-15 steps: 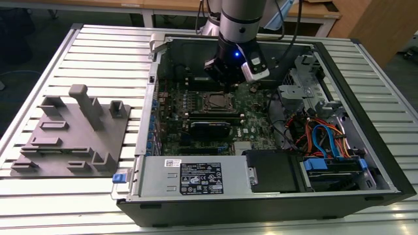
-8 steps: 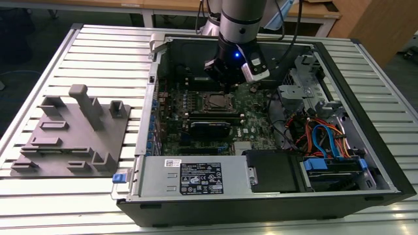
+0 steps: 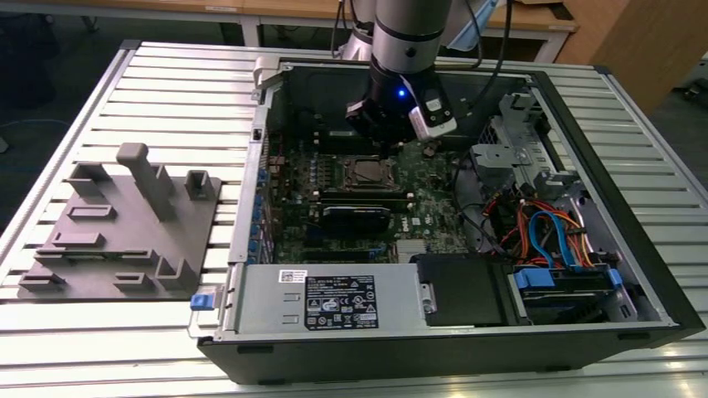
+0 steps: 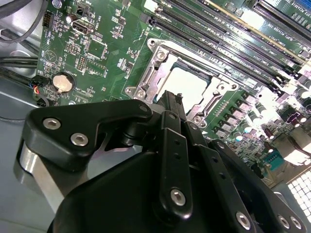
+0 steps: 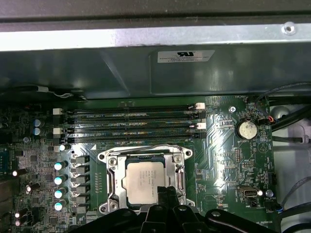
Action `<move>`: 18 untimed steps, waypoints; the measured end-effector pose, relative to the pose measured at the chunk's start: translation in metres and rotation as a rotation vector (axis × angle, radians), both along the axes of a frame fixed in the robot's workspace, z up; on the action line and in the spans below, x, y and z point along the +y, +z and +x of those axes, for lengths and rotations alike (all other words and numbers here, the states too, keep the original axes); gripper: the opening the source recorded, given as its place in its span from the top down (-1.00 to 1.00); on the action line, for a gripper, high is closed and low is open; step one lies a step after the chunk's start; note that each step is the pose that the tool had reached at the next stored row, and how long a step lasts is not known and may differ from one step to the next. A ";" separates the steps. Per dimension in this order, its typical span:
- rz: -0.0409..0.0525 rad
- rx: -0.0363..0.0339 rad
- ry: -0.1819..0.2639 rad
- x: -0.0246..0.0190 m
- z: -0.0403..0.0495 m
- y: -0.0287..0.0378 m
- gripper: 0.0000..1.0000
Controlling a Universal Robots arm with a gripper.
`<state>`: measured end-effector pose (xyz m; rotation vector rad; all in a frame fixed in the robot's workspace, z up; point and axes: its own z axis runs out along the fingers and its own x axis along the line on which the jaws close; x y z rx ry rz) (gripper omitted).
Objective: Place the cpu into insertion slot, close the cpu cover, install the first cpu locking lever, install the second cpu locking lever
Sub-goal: 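Install the second cpu locking lever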
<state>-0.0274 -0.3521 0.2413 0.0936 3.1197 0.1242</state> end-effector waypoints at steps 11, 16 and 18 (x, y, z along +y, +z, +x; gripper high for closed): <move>0.0000 0.0119 0.000 -0.0073 0.0009 -0.0003 0.80; -0.0001 0.0141 0.000 -0.0170 0.0012 -0.0002 0.80; 0.0001 0.0172 0.000 -0.0189 0.0016 -0.0005 0.80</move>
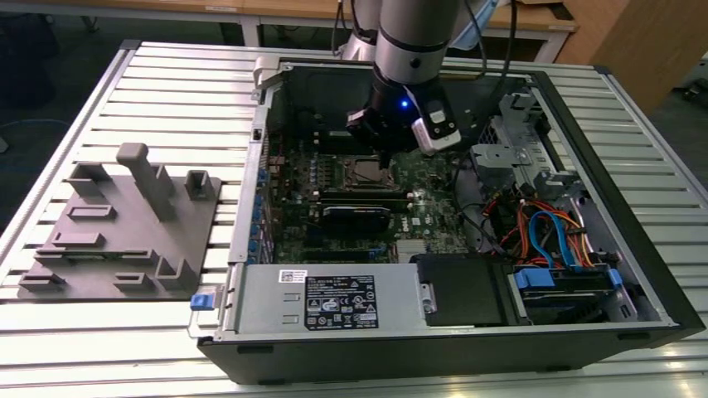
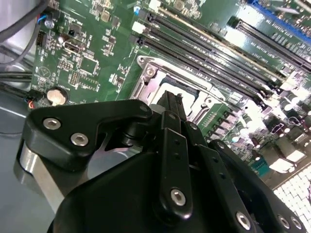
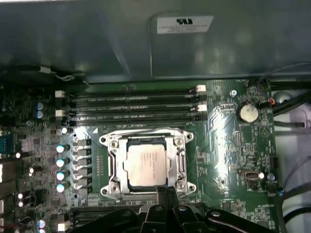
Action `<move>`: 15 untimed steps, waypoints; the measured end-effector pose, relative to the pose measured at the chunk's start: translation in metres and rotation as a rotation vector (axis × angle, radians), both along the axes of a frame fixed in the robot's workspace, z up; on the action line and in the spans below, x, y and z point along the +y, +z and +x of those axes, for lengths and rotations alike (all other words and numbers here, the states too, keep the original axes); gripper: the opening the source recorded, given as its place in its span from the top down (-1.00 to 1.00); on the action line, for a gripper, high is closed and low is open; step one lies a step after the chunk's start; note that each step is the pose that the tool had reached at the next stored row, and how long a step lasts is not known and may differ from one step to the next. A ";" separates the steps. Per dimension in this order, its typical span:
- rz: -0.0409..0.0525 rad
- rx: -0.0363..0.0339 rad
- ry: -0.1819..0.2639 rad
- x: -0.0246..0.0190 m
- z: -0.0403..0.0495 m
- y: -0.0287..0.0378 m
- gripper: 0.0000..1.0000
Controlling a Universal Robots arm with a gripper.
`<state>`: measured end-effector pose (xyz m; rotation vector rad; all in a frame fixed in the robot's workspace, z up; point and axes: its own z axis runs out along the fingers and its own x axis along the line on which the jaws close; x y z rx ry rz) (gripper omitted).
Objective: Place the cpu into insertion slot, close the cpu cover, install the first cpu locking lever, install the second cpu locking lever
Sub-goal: 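Install the second cpu locking lever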
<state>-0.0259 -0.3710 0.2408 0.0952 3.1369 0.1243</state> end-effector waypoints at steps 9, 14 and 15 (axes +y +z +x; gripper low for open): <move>0.0023 0.0298 0.027 -0.0089 0.0003 -0.0019 0.80; 0.0062 0.0296 0.027 -0.0119 -0.0051 -0.0043 0.80; 0.0060 0.0297 0.027 -0.0123 -0.0071 -0.0045 0.80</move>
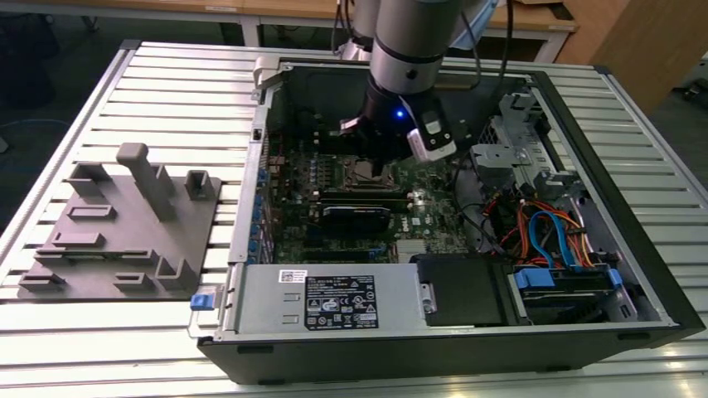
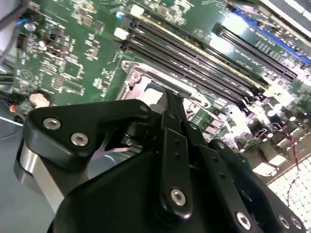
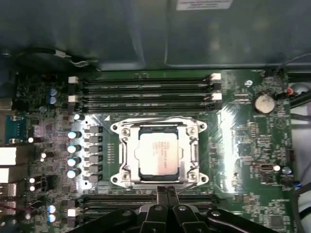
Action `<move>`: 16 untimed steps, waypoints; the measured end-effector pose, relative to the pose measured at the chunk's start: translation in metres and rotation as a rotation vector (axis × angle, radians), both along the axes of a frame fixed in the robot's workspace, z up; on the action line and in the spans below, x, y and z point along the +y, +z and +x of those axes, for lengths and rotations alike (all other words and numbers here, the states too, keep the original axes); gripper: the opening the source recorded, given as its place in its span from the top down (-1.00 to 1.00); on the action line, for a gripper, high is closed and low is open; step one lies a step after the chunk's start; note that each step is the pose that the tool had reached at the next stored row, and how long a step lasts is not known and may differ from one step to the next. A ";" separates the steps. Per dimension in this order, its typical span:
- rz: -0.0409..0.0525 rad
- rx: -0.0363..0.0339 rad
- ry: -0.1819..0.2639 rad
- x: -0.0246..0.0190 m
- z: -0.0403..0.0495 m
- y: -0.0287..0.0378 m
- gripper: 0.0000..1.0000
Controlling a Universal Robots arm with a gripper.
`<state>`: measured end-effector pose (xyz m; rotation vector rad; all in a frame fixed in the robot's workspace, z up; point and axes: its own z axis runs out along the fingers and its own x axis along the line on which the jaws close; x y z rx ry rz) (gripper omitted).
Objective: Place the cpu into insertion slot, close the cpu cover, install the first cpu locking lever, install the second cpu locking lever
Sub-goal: 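Install the second cpu locking lever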
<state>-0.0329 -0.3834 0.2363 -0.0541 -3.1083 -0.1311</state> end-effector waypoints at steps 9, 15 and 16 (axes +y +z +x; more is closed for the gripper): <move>0.0085 0.0000 0.000 -0.0084 -0.0145 -0.0016 0.80; 0.0286 0.0000 0.000 -0.0125 -0.0227 -0.0043 0.80; 0.0346 0.0000 0.000 -0.0141 -0.0228 -0.0050 0.80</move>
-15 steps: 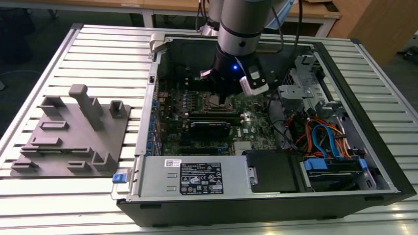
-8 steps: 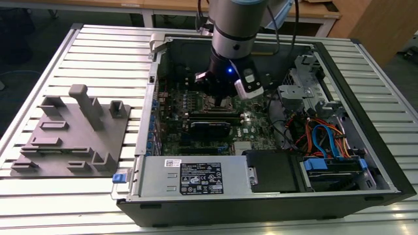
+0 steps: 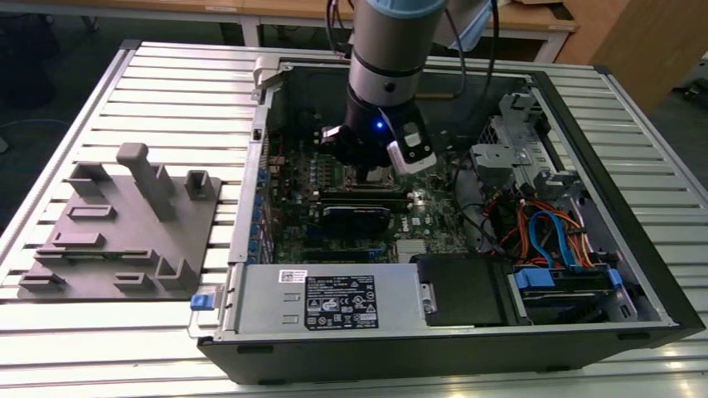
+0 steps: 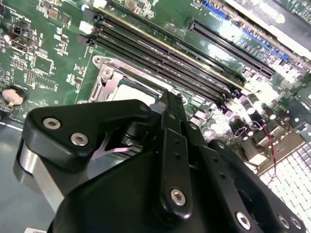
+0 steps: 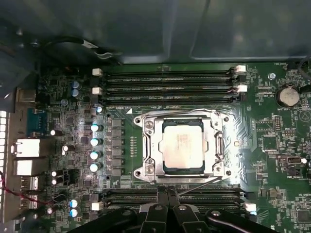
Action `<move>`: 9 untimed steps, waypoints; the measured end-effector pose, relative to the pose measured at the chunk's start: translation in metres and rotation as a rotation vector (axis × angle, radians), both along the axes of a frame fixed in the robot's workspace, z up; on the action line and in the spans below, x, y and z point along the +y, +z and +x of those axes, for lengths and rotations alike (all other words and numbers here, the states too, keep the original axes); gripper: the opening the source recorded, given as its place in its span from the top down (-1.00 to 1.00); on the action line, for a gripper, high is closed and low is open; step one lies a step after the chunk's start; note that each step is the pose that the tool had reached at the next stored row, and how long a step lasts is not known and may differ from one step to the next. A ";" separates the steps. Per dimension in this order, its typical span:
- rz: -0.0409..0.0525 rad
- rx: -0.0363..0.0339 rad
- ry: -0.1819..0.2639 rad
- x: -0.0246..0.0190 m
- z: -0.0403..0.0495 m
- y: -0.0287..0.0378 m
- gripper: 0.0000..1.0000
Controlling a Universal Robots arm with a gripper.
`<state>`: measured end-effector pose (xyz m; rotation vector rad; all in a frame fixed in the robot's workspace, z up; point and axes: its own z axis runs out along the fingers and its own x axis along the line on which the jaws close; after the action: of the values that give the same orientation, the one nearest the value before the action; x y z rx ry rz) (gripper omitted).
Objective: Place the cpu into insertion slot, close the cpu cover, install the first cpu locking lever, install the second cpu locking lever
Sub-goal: 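Install the second cpu locking lever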
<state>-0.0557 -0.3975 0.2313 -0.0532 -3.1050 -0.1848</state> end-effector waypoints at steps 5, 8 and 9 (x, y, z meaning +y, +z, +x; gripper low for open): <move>0.0223 0.0000 0.000 -0.0069 -0.0009 -0.0031 0.80; 0.0266 -0.0001 0.000 -0.0076 -0.0033 -0.0065 0.80; 0.0276 0.0001 0.000 -0.0076 -0.0057 -0.0074 0.80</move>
<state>-0.0615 -0.4051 0.2239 -0.0527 -3.1016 -0.2276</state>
